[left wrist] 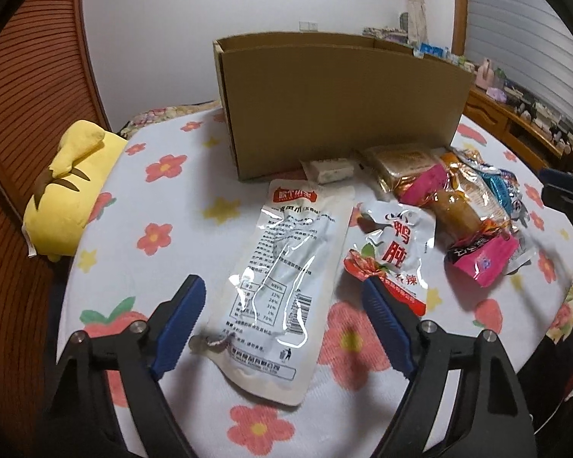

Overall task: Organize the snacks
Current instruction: 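Grasp the clear jerky pouch with the left tool while the right tool grasps the pink pastry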

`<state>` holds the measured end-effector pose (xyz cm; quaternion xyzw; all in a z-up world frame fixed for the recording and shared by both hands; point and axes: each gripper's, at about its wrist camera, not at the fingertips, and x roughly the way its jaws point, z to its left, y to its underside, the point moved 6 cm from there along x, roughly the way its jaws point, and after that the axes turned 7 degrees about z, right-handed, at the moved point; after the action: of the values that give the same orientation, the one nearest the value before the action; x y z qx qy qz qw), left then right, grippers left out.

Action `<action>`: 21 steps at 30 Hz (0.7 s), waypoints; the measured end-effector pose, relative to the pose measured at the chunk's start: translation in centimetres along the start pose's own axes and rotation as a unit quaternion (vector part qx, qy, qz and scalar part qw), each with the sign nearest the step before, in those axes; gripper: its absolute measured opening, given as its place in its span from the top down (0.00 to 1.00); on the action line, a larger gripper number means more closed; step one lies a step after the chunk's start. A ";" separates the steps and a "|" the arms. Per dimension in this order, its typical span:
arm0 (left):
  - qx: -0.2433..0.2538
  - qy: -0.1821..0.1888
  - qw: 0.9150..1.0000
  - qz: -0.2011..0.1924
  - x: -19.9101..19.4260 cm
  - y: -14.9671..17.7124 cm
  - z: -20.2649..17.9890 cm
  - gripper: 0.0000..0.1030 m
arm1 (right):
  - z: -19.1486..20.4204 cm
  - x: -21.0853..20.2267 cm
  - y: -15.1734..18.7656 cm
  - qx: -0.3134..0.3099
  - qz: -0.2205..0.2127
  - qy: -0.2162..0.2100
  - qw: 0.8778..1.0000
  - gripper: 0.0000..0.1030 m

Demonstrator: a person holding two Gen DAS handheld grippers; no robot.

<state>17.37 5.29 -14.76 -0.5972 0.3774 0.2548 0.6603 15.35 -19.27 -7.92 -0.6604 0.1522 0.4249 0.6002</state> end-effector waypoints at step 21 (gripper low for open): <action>0.008 0.024 0.998 0.051 3.2 -0.9 0.6 0.37 | 7.7 8.2 -2.5 -0.054 0.111 -0.112 0.986 0.46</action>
<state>20.10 5.40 -16.75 -0.5779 0.4249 0.2710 0.6419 19.07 -9.08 -11.80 -0.6193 0.1337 0.5677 0.5257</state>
